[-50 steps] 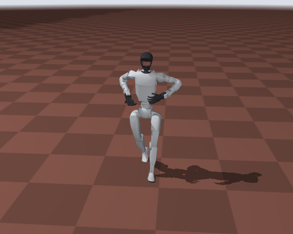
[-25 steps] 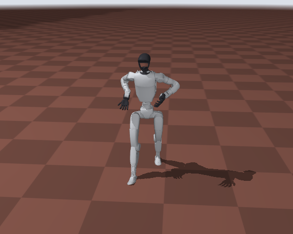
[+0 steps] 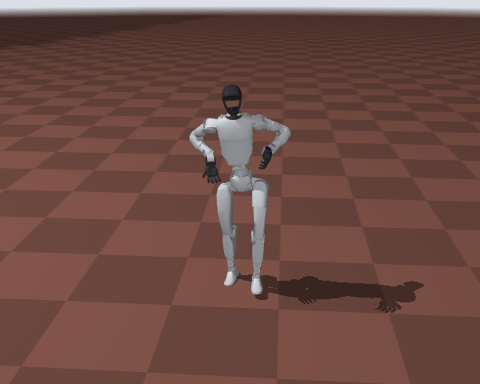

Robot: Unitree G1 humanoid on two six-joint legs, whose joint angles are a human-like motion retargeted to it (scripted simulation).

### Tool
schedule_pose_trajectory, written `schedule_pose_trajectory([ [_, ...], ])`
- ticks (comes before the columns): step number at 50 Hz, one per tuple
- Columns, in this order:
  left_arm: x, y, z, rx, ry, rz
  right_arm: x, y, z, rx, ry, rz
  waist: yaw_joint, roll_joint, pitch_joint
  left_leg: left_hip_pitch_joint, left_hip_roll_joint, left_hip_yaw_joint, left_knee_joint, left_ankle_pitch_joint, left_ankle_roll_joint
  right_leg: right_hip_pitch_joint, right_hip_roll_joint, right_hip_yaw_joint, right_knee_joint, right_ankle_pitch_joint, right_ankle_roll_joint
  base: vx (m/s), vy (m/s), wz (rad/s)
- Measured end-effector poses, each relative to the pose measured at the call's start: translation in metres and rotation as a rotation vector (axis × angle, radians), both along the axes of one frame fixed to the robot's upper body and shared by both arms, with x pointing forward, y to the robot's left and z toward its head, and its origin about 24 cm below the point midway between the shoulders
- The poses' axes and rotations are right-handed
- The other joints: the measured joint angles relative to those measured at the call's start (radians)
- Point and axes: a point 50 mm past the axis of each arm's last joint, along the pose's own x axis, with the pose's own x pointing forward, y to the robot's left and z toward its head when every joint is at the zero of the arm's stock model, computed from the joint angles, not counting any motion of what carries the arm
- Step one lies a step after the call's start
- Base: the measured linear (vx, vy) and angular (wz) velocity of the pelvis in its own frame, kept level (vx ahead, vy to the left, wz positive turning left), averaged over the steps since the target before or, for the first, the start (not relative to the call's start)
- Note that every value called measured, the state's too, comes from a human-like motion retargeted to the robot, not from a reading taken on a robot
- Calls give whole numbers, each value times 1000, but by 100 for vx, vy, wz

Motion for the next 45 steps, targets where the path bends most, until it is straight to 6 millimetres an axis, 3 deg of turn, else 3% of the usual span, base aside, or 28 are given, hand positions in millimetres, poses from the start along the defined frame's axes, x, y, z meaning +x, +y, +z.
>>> schedule_pose_trajectory([
  [4,1,1,4,-12,-16,9,2,0,0,-6,-12,-3,43,70,47,73,83,166,-396,63,-134,120,93,26,0,-56,-28,68,5,-79],
  [6,1,0,5,-18,-21,-4,2,-1,-1,-6,-11,-4,41,83,60,79,99,240,-463,39,-198,176,109,30,2,-76,-35,70,9,-30],
  [8,2,-2,5,-22,-22,-22,3,-1,-1,-6,-12,-1,34,82,61,80,104,280,-470,16,-227,216,111,35,9,-85,-43,71,11,-11],
  [12,5,-6,5,-33,-15,-53,5,-1,-3,4,-12,-2,15,77,35,132,99,267,-470,53,-206,261,120,56,59,-46,-63,75,14,4],
  [15,4,-9,5,-68,-15,-69,4,-1,-3,19,-20,-15,-3,80,11,199,94,232,-470,43,-183,271,128,59,156,67,-66,81,18,20],
  [18,1,-11,5,-118,-17,-79,0,-2,-3,24,-39,-14,-21,100,-12,278,112,192,-470,-13,-171,202,143,29,386,241,-60,79,20,26],
  [21,0,-13,3,-113,6,-95,-1,-3,-5,10,-30,18,-44,126,-30,331,136,150,-458,-61,-177,49,145,-19,688,338,-68,71,19,39],
  [23,0,-14,0,-74,31,-110,-1,-3,-6,0,-6,45,-64,142,-30,357,147,124,-439,-90,-187,-53,136,-49,846,336,-96,64,17,56],
  [27,1,-16,0,-23,43,-114,1,-10,-6,-17,19,-9,-115,163,-14,394,146,68,-397,-143,-201,-229,103,-96,977,205,-165,58,14,77],
  [30,1,-12,9,-115,-27,-39,-1,-34,-3,-22,11,-302,-166,173,-2,416,133,11,-371,-178,-205,-322,69,-136,912,102,-190,55,8,108],
  [32,-4,-2,22,-366,-159,56,-12,-51,14,-48,-93,-612,-211,180,-1,433,125,-36,-356,-201,-214,-349,51,-170,776,75,-187,55,3,126],
  [33,-9,1,22,-451,-172,91,-14,-53,22,-56,-136,-672,-228,178,0,445,118,-57,-352,-212,-215,-355,43,-181,687,76,-182,56,0,125],
  [37,-13,1,13,-550,-155,69,-24,-42,33,36,-103,-741,-295,145,23,513,56,-150,-338,-253,-214,-317,1,-181,220,195,-126,59,-6,137],
  [40,-12,6,4,-570,-136,83,-27,-38,31,57,-60,-733,-321,111,59,599,27,-207,-339,-284,-216,-281,-26,-189,-50,283,-31,65,-15,107],
  [42,-12,11,2,-555,-140,97,-27,-40,29,34,-66,-718,-315,109,68,642,49,-220,-342,-293,-230,-311,-7,-196,-66,241,12,65,-28,47],
  [45,-11,16,-1,-532,-155,117,-23,-46,27,-15,-105,-696,-299,113,62,683,86,-238,-332,-290,-245,-328,47,-160,-66,212,12,67,-33,34],
])
